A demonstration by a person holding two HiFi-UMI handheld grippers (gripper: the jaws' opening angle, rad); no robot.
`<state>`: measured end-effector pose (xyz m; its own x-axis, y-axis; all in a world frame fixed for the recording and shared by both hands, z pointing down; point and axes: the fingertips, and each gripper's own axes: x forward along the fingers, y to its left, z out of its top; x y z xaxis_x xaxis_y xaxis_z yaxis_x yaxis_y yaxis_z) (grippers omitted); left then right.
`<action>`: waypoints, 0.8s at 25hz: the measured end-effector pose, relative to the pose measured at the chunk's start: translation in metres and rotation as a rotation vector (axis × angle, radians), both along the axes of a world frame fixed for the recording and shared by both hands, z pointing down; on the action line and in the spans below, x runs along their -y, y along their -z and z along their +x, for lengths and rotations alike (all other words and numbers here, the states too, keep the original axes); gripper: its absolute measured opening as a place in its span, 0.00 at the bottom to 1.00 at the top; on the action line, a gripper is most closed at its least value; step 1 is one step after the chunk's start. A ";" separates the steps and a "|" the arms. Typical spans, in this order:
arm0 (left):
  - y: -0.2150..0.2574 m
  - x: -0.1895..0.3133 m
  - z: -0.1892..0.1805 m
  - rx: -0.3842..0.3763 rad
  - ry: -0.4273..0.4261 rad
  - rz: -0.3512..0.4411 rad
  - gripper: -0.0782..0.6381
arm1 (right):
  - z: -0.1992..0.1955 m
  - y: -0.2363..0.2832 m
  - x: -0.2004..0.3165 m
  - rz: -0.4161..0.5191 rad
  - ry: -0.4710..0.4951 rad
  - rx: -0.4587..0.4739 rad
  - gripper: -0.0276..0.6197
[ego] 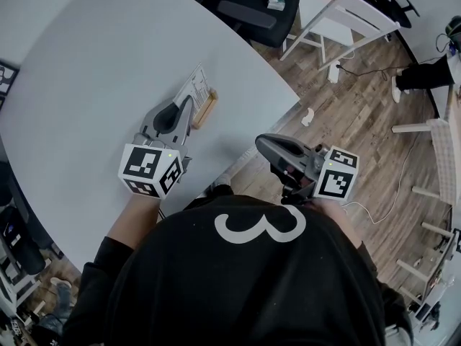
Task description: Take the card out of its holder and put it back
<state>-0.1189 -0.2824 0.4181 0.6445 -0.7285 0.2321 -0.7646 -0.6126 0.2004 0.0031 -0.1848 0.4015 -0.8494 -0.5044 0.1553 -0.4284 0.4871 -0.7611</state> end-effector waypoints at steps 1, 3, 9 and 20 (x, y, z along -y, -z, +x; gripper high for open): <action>0.000 -0.001 -0.001 0.012 -0.001 -0.005 0.14 | -0.001 0.000 -0.001 0.001 -0.001 0.000 0.06; -0.002 -0.003 0.001 0.047 -0.009 -0.014 0.14 | -0.001 0.000 -0.001 0.002 -0.006 0.000 0.06; -0.040 -0.013 0.002 0.092 -0.018 -0.166 0.14 | 0.002 -0.002 -0.007 0.002 -0.014 0.003 0.06; -0.050 -0.017 0.002 0.073 -0.009 -0.225 0.15 | 0.006 -0.001 -0.025 0.007 -0.014 0.010 0.06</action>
